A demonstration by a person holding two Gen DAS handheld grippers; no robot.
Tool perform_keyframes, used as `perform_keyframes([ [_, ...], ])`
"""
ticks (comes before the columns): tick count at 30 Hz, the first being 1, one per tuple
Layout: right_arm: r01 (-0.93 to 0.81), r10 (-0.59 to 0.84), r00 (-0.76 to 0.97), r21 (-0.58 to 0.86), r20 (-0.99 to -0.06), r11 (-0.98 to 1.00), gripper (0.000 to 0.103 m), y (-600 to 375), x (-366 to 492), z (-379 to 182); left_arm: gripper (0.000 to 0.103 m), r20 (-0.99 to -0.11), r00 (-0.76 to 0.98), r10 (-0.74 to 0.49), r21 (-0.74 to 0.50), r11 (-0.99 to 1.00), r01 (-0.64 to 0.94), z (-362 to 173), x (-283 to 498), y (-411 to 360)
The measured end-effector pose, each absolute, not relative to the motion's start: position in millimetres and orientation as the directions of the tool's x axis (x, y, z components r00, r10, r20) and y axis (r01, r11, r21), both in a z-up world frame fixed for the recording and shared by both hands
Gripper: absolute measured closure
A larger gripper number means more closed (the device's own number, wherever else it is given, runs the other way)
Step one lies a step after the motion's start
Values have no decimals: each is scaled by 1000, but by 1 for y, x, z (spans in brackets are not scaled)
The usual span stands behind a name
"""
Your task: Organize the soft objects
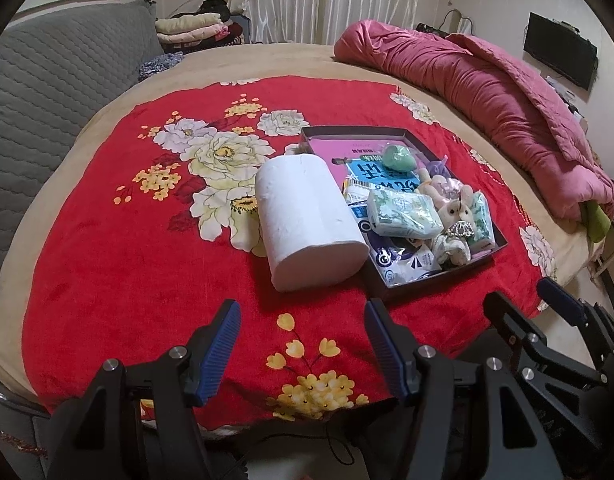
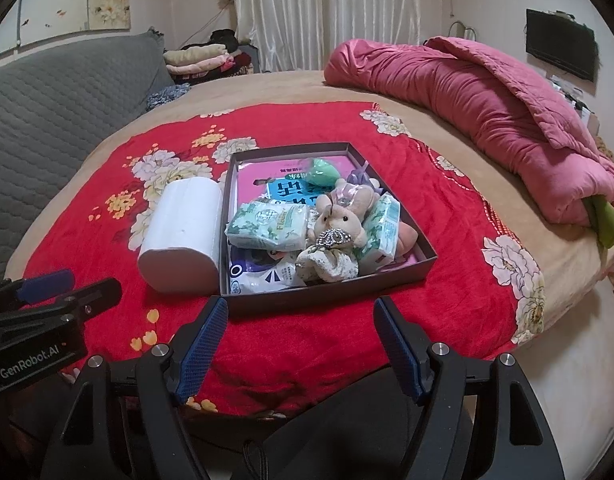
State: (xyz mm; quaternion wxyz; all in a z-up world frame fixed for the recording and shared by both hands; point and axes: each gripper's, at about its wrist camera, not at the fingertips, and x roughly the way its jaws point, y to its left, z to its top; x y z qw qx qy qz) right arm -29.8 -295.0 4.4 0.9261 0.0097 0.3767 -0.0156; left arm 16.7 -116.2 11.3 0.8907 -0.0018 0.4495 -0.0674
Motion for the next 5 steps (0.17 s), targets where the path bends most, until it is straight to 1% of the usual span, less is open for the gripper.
perform_keyframes([
  [5, 32, -20, 712, 5, -702, 999, 26, -295, -30, 3, 40, -799, 593, -100, -39, 993, 115, 9, 17, -119],
])
